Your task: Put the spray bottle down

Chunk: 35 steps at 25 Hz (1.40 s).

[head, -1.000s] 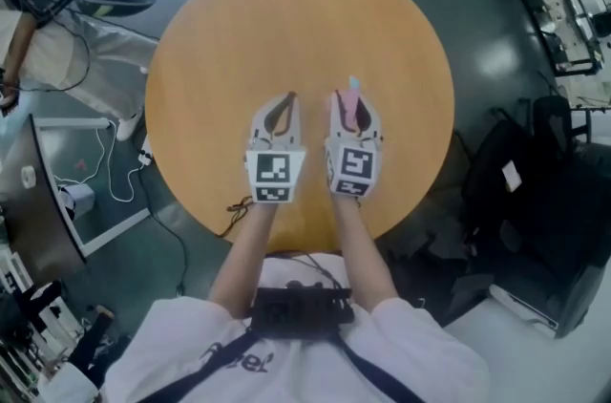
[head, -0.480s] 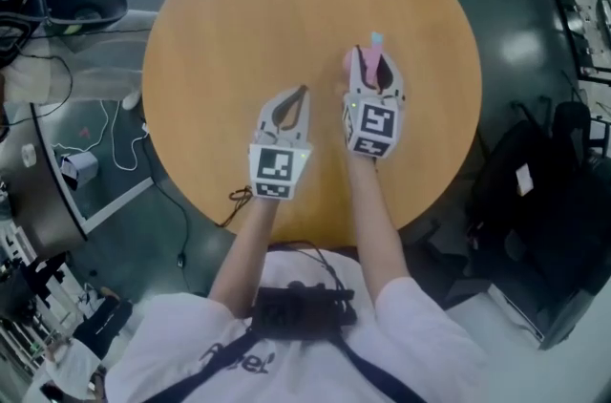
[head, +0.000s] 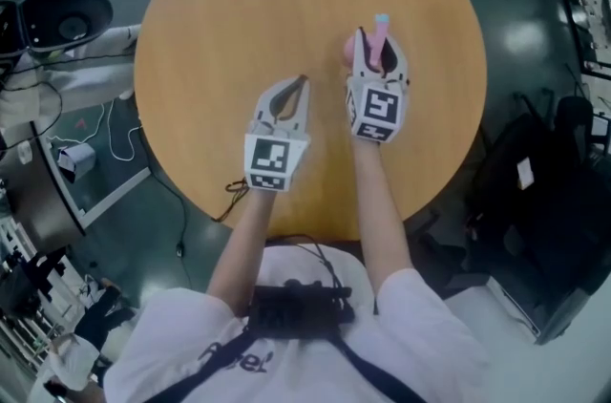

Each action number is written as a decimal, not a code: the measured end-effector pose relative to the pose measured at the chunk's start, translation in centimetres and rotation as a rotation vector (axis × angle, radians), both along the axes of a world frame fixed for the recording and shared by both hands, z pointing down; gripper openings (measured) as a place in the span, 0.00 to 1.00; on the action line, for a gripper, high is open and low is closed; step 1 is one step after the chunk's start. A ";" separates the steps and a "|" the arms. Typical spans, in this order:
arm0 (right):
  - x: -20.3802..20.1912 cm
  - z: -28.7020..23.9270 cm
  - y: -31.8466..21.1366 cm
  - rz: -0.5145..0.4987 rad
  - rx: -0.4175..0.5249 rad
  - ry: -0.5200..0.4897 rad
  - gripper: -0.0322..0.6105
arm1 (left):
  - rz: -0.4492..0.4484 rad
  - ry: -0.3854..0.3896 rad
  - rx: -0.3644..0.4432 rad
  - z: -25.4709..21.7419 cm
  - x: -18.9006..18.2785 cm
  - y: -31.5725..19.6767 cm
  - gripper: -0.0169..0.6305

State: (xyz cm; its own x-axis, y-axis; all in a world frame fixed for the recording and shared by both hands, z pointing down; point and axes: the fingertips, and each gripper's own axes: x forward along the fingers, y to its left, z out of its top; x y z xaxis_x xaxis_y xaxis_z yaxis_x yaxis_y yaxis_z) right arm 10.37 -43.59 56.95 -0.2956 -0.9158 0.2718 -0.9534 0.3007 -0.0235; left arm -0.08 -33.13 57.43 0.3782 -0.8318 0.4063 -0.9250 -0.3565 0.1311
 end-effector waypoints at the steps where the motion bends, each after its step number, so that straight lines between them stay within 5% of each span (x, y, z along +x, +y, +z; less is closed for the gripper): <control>1: 0.0 0.2 0.0 -0.002 -0.001 -0.002 0.28 | -0.002 0.003 0.000 0.0 -0.2 0.0 0.04; 3: -0.2 0.7 -0.1 -0.019 -0.007 0.002 0.30 | -0.005 0.012 0.002 -0.1 -0.5 0.0 0.04; 7: -0.3 1.7 0.0 -0.060 -0.029 0.003 0.54 | 0.000 0.019 0.015 -0.7 -0.6 0.4 0.04; 19: 1.5 -2.0 6.0 0.079 -0.014 0.008 0.54 | 0.016 0.062 0.114 -5.1 -1.2 2.5 0.04; 22: 2.2 -3.8 8.3 0.097 0.021 0.000 0.39 | 0.025 0.074 0.145 -6.4 -0.8 3.1 0.04; 35: -2.5 -11.7 16.3 0.012 0.155 -0.032 0.10 | 0.029 0.131 0.337 -14.0 -2.0 6.0 0.04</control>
State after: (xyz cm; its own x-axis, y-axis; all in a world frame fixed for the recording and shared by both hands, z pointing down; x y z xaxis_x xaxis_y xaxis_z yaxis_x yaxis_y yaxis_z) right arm 7.88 -27.24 45.27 -0.2904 -0.9497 0.1175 -0.9565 0.2915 -0.0079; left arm -2.04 -27.12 43.38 0.4346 -0.8988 0.0578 -0.8969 -0.4261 0.1186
